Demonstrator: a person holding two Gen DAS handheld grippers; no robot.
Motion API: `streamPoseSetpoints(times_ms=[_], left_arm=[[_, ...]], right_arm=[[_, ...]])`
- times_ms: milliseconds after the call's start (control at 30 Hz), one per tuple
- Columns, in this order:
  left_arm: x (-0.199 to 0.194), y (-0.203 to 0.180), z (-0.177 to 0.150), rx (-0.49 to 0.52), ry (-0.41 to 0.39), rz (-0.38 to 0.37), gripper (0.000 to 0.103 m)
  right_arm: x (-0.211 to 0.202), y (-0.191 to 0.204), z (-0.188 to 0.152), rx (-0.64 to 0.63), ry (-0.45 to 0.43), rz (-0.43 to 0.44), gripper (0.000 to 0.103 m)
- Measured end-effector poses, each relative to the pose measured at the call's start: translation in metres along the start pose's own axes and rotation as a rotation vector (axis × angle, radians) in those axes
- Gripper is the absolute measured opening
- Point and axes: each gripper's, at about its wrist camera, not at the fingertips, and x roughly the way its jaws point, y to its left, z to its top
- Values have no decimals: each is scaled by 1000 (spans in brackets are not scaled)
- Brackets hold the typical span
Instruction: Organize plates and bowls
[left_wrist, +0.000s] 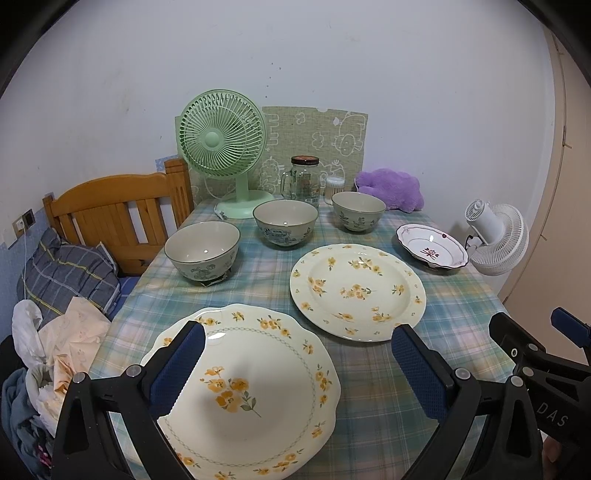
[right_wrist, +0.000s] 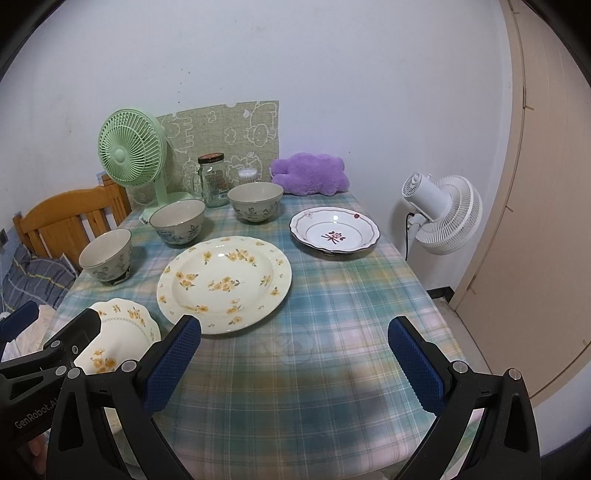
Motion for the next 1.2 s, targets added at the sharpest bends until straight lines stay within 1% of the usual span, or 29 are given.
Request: streamPoseSetpoints(times_ms=[1200], left_arm=[[-1,-2,-3,6,-7,-6,101]], right_arm=[[-2,-2,0,2,-6,-11,102]])
